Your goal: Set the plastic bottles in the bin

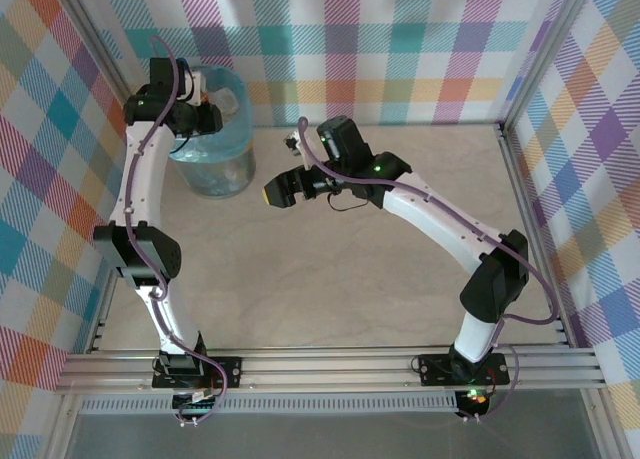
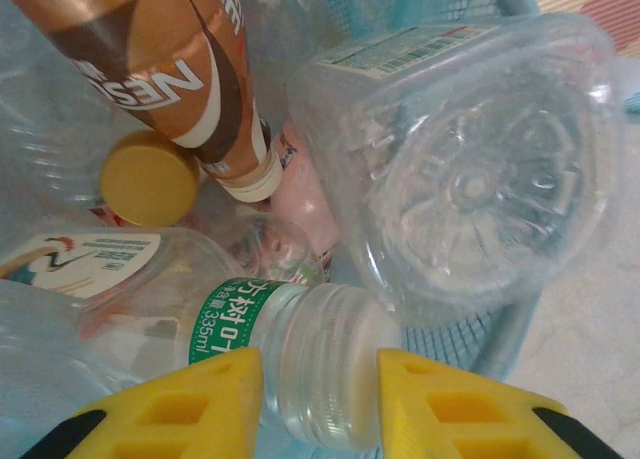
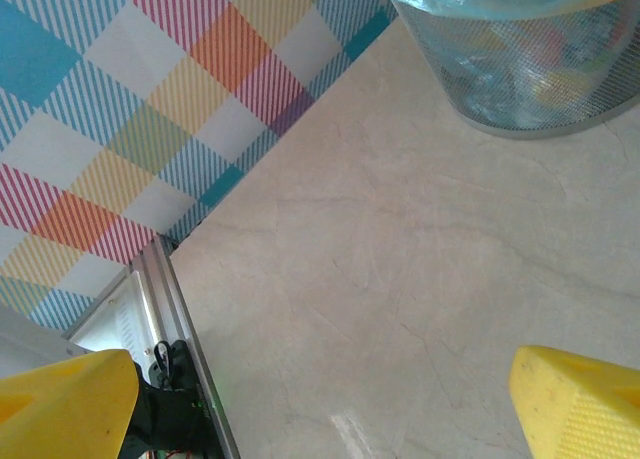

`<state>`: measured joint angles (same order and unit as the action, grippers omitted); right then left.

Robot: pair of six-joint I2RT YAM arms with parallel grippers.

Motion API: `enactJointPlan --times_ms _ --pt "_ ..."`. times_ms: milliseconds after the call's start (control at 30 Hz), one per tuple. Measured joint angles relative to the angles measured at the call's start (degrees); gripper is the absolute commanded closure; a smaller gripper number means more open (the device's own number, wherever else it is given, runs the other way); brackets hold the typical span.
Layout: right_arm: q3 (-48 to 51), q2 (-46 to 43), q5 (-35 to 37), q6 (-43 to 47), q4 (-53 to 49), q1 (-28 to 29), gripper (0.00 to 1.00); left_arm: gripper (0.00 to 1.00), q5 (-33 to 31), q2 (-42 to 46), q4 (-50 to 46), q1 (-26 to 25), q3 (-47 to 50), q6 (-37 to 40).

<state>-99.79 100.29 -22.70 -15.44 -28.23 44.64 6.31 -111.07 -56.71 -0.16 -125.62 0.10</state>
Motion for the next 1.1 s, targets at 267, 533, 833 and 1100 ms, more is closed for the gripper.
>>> enactJointPlan --times_ms 267,533,833,1100 --pt "0.48 -1.07 0.98 0.0 -0.17 0.35 0.04 0.56 2.21 -3.02 -3.39 1.18 -6.4 -2.21" --pt "0.48 -1.86 1.25 0.02 -0.2 0.76 0.05 0.51 4.2 -1.81 -4.42 2.71 -16.74 -5.49" --pt "0.48 -1.88 1.25 0.02 -0.2 0.76 0.05 0.49 3.67 -1.75 -2.97 -0.42 -20.9 -7.1" --pt "0.7 -1.88 1.22 0.04 -0.2 0.76 0.05 0.62 0.2 -11.56 -3.19 -2.01 -20.9 -5.09"
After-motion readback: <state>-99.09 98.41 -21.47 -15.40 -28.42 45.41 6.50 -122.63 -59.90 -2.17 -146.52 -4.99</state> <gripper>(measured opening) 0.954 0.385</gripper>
